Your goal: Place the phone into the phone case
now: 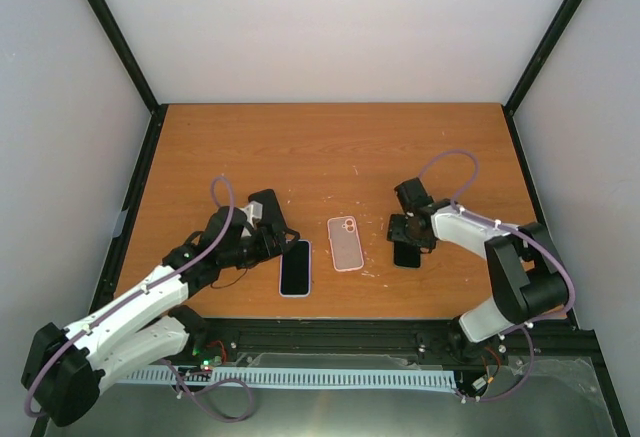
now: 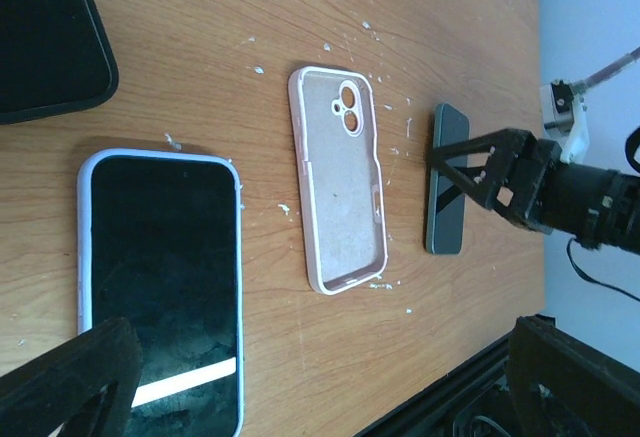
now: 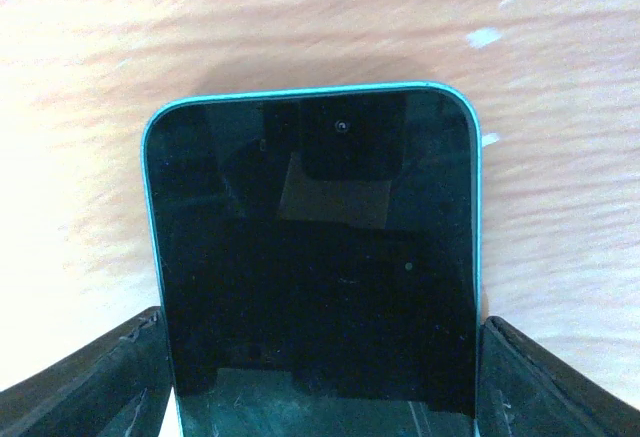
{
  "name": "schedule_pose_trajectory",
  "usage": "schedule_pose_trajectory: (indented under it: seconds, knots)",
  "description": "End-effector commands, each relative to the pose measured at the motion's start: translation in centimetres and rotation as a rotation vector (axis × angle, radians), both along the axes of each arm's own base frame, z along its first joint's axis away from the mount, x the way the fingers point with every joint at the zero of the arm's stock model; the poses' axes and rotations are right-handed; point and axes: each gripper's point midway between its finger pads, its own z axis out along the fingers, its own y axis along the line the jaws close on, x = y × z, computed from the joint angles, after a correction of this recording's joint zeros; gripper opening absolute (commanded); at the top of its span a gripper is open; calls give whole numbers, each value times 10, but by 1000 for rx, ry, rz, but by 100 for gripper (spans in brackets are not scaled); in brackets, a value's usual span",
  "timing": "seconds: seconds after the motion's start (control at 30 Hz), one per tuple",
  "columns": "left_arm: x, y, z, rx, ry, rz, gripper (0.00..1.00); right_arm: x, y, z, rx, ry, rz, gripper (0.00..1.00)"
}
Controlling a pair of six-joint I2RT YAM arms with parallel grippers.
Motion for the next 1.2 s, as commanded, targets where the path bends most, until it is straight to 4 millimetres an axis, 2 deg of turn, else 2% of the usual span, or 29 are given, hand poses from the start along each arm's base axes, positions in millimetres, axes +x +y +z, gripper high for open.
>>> schedule_pose_trajectory:
  seconds: [0.0, 0.33, 0.53, 0.93, 1.17]
  knots:
    - [7, 4, 4, -9, 3, 22, 99, -9, 45, 20, 150, -36, 89, 69]
    - [5, 11, -1, -75, 44, 24, 99, -3, 128, 78, 347, -259, 218, 65]
    - [2, 14, -1, -93, 50, 43, 99, 2, 164, 89, 372, -318, 268, 64]
    - [-5, 20, 3, -103, 38, 66, 99, 21, 206, 72, 371, -341, 330, 64]
    - [-8, 23, 0, -95, 36, 66, 100, 7, 202, 48, 306, -296, 345, 65]
